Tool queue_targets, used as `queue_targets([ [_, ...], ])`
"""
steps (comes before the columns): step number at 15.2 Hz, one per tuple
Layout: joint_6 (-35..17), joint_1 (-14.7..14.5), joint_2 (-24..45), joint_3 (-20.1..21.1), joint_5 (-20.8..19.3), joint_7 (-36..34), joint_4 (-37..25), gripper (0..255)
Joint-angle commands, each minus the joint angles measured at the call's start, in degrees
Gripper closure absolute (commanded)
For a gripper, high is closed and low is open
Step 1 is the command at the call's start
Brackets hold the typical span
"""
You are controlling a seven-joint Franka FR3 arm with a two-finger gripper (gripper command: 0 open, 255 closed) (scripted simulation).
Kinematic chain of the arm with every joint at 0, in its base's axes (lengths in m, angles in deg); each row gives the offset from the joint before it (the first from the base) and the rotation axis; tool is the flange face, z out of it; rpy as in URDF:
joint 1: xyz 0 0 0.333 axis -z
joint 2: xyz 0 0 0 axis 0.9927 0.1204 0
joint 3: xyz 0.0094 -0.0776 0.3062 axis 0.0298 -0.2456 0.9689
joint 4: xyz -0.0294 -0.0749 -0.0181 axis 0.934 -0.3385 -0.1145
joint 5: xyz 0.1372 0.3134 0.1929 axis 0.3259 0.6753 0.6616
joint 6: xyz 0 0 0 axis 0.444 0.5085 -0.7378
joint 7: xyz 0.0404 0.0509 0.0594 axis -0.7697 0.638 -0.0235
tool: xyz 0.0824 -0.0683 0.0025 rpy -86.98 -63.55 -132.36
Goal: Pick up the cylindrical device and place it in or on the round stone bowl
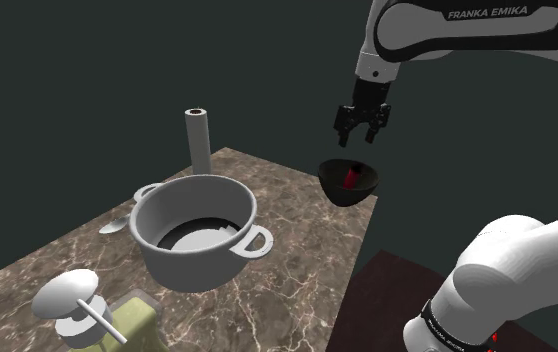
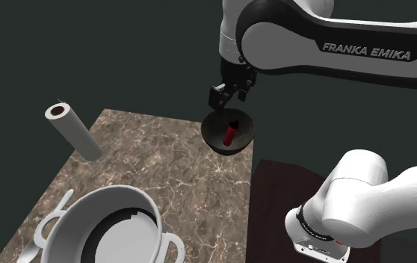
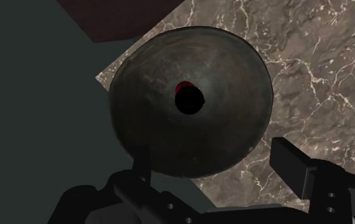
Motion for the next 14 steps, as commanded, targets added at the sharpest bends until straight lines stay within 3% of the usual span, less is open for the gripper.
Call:
queue_targets([
  [1,0.0,0.0,0.0,0.0,0.0,0.0,0.0,0],
  [6,7.0,0.0,1.2,0.0,0.0,0.0,-8.2,0],
  [14,7.0,0.0,1.2,0.0,0.0,0.0,-8.2,0],
])
